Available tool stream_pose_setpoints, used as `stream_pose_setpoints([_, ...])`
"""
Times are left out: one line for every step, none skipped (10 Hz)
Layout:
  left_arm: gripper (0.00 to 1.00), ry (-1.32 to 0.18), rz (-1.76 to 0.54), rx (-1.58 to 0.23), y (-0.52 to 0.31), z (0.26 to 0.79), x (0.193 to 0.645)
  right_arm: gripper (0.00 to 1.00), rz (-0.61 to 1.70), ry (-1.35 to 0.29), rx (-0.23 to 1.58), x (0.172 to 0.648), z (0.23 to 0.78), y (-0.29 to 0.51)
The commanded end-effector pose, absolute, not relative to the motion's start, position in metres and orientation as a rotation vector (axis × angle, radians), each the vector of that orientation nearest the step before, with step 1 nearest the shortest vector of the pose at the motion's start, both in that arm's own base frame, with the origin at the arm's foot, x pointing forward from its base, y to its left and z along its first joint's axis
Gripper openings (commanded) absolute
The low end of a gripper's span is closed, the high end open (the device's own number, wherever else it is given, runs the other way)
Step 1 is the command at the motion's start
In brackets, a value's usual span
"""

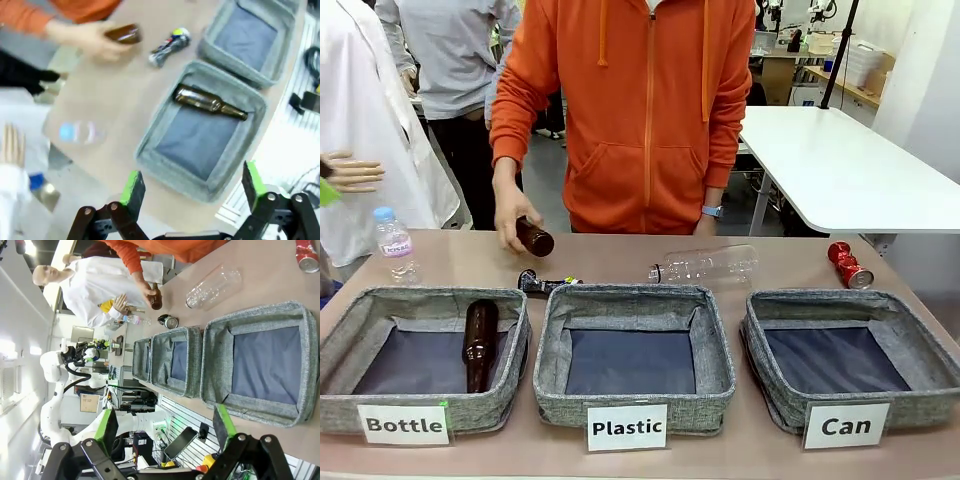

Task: Sort the can waste into the basket.
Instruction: Pick up the can waste from the table and place it in the right Fabric basket.

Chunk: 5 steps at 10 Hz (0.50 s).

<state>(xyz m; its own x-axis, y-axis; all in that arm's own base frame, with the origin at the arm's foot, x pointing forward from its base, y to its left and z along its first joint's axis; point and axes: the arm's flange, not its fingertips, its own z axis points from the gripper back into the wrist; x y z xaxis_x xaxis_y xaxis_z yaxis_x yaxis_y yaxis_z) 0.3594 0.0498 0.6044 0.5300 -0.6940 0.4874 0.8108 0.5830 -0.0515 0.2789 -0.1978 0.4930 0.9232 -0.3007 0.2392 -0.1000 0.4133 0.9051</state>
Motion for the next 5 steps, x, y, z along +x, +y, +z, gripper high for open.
stream_pose_setpoints([1.00, -0.501, -0.648, -0.367, 0.108, 0.605, 0.358, 1.00, -0.105, -0.418, 1.157, 0.279, 0.493, -0.198])
stream_pose_setpoints([1.00, -0.508, -0.584, -0.408, 0.137, 0.593, 0.347, 1.00, -0.105, -0.418, 1.157, 0.279, 0.493, -0.198])
stream_pose_setpoints([1.00, -0.521, -0.565, -0.436, 0.157, 0.579, 0.334, 1.00, -0.105, -0.418, 1.157, 0.279, 0.493, -0.198])
stream_pose_setpoints([1.00, -0.544, -0.561, -0.464, 0.173, 0.568, 0.317, 1.00, -0.105, -0.418, 1.157, 0.279, 0.493, -0.198])
stream_pose_setpoints([1.00, -0.525, -0.536, -0.481, 0.188, 0.558, 0.302, 1.00, -0.105, -0.418, 1.157, 0.279, 0.493, -0.198])
